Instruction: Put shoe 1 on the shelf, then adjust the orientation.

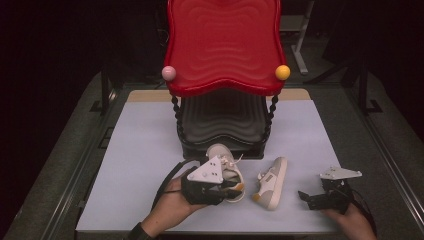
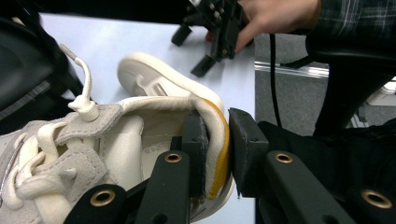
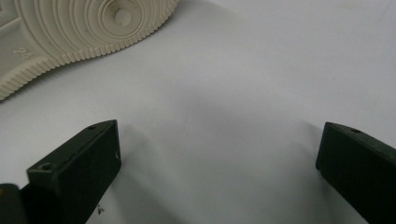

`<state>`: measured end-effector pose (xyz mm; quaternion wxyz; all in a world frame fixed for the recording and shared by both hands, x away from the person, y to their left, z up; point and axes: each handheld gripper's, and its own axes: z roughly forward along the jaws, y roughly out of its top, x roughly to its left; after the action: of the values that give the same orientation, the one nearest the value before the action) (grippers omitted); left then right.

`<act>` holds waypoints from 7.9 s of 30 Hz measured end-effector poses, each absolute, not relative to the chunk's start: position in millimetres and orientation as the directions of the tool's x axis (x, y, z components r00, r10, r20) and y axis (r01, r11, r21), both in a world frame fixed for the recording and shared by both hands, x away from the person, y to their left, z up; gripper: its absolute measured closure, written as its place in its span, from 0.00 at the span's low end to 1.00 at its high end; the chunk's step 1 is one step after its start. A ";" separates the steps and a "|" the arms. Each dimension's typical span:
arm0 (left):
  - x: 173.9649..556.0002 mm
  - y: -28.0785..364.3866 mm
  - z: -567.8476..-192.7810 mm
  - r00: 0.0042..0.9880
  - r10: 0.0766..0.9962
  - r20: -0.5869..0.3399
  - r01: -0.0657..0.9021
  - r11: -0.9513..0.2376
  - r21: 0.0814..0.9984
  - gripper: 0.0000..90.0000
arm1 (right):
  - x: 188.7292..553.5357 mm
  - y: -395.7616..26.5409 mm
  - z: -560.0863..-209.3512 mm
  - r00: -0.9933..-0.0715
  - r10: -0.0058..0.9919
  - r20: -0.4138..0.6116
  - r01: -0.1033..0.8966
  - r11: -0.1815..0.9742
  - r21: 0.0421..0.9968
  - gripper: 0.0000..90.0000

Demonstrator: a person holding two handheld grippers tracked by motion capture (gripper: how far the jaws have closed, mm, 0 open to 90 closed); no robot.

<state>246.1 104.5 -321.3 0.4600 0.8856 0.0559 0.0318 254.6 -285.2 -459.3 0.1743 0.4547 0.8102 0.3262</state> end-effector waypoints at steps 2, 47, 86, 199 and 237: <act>251.3 104.4 -316.8 0.993 0.119 0.021 0.051 -0.569 0.821 0.86 | 254.6 -285.3 -459.3 -0.526 0.850 0.014 0.623 0.374 0.687 0.00; 379.2 116.4 -316.4 0.964 0.203 0.170 -0.018 -0.589 0.808 0.72 | 254.9 -285.1 -458.5 -0.521 0.853 0.019 0.630 0.370 0.683 0.00; 333.7 165.1 -337.7 0.874 0.483 0.047 0.222 -0.483 0.847 1.00 | 315.3 -180.6 -366.7 -0.767 0.621 0.159 0.442 0.333 0.833 1.00; 269.6 229.7 -399.3 0.857 0.515 -0.016 0.362 -0.579 0.730 0.32 | 322.5 -189.6 -356.5 -0.786 0.599 0.150 0.425 0.347 0.836 0.99; 266.0 243.4 -453.4 0.861 0.508 -0.002 0.354 -0.597 0.720 0.14 | 276.6 -269.7 -396.4 -0.690 0.697 0.198 0.556 0.334 0.761 1.00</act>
<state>266.0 243.4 -453.4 0.3773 0.8878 0.2428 0.1023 276.6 -269.7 -396.4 0.0820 0.3854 0.8127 0.4293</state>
